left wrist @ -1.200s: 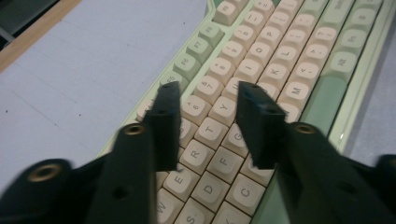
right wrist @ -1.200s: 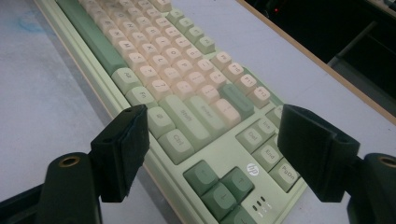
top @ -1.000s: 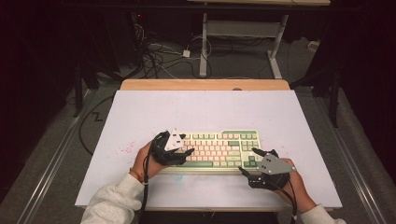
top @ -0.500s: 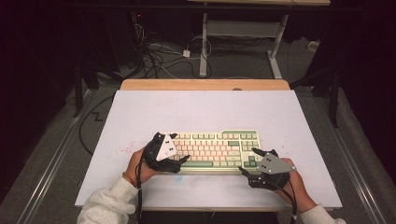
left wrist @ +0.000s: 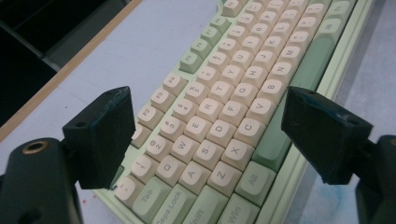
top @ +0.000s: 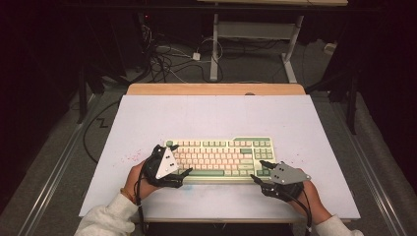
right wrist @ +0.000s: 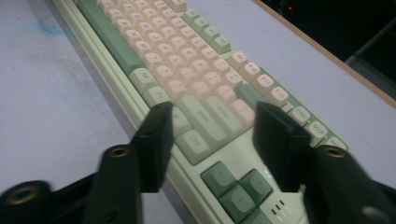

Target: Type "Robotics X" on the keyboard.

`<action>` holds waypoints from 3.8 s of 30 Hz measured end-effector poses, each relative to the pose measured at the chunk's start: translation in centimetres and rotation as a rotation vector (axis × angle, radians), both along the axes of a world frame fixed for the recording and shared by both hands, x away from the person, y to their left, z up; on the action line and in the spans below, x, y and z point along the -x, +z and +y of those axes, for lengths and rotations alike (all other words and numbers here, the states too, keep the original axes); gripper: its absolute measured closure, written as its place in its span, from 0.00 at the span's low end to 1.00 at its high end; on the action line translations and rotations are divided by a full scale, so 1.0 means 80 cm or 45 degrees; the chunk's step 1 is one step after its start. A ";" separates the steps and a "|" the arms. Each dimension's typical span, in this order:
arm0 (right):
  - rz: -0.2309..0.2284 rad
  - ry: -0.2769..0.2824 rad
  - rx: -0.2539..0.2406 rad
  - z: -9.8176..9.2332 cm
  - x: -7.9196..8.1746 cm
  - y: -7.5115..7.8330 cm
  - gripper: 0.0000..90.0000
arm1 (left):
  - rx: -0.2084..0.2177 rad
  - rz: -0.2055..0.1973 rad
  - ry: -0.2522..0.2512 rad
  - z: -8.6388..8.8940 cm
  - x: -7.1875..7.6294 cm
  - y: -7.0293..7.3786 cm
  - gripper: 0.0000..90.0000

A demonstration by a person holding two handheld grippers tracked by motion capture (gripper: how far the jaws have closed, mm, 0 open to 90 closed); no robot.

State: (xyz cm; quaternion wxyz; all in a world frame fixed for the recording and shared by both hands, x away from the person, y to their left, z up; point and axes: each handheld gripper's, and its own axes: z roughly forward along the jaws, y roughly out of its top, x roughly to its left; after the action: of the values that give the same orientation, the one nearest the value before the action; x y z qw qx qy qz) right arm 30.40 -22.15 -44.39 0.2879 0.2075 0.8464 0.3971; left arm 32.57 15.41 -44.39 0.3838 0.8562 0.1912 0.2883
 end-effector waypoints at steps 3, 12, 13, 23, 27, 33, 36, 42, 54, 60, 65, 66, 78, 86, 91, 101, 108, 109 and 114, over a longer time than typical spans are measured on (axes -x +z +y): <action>0.024 0.021 0.003 0.001 -0.001 -0.001 0.76 | -0.001 -0.002 0.009 0.006 0.005 -0.001 0.19; 0.080 0.042 0.007 0.007 -0.005 -0.002 0.99 | -0.015 0.005 0.044 0.021 0.015 -0.007 0.19; 0.081 0.041 0.007 0.008 -0.006 -0.002 1.00 | -0.011 0.008 0.047 0.023 0.016 -0.007 0.19; 0.083 0.047 0.014 0.027 -0.019 -0.003 1.00 | -0.005 0.044 0.066 0.030 0.027 -0.018 0.19; 0.084 0.056 0.017 0.037 -0.027 -0.001 1.00 | -0.024 0.056 0.065 0.030 0.031 -0.022 0.19; 0.095 0.066 0.038 0.060 -0.042 0.002 1.00 | -0.014 0.062 0.073 0.035 0.033 -0.023 0.19; 0.105 0.071 0.055 0.070 -0.050 0.002 1.00 | -0.026 0.069 0.074 0.037 0.032 -0.025 0.19; 0.119 0.071 0.073 0.090 -0.068 0.004 1.00 | -0.033 0.083 0.075 0.037 0.030 -0.027 0.19; 0.150 0.087 0.130 0.128 -0.089 -0.001 1.00 | -0.014 0.094 0.067 0.036 0.027 -0.027 0.19; 0.159 0.091 0.161 0.143 -0.099 -0.002 1.00 | -0.017 0.100 0.065 0.036 0.027 -0.028 0.19; 0.175 0.085 0.201 0.151 -0.105 -0.007 1.00 | -0.017 0.102 0.064 0.038 0.027 -0.027 0.19; 0.173 0.086 0.201 0.152 -0.106 -0.008 1.00 | -0.015 0.104 0.064 0.038 0.027 -0.027 0.19; 0.198 0.093 0.245 0.156 -0.108 -0.009 1.00 | -0.024 0.109 0.062 0.036 0.027 -0.028 0.19; 0.165 0.079 0.128 0.143 -0.101 0.002 0.97 | -0.017 0.104 0.076 0.038 0.027 -0.027 0.19; 0.127 0.084 0.060 0.137 -0.090 0.007 0.83 | -0.011 0.095 0.084 0.039 0.027 -0.026 0.19; 0.069 0.104 -0.023 0.128 -0.072 0.012 0.40 | -0.015 0.101 0.079 0.038 0.027 -0.026 0.19; 0.040 0.092 -0.070 0.118 -0.062 0.017 0.30 | 0.049 0.084 0.098 0.039 0.028 -0.024 0.19; 0.036 0.090 -0.077 0.116 -0.060 0.018 0.27 | 0.059 0.080 0.100 0.039 0.028 -0.024 0.19; 0.013 0.083 -0.097 0.106 -0.051 0.021 0.21 | 0.062 0.080 0.106 0.037 0.029 -0.024 0.19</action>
State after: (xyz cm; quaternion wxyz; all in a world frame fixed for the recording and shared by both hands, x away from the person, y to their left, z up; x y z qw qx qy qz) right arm 34.50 -13.70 -42.72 0.2623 0.1925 0.8384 0.4372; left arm 30.22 18.38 -46.30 0.3860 0.8466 0.2454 0.2721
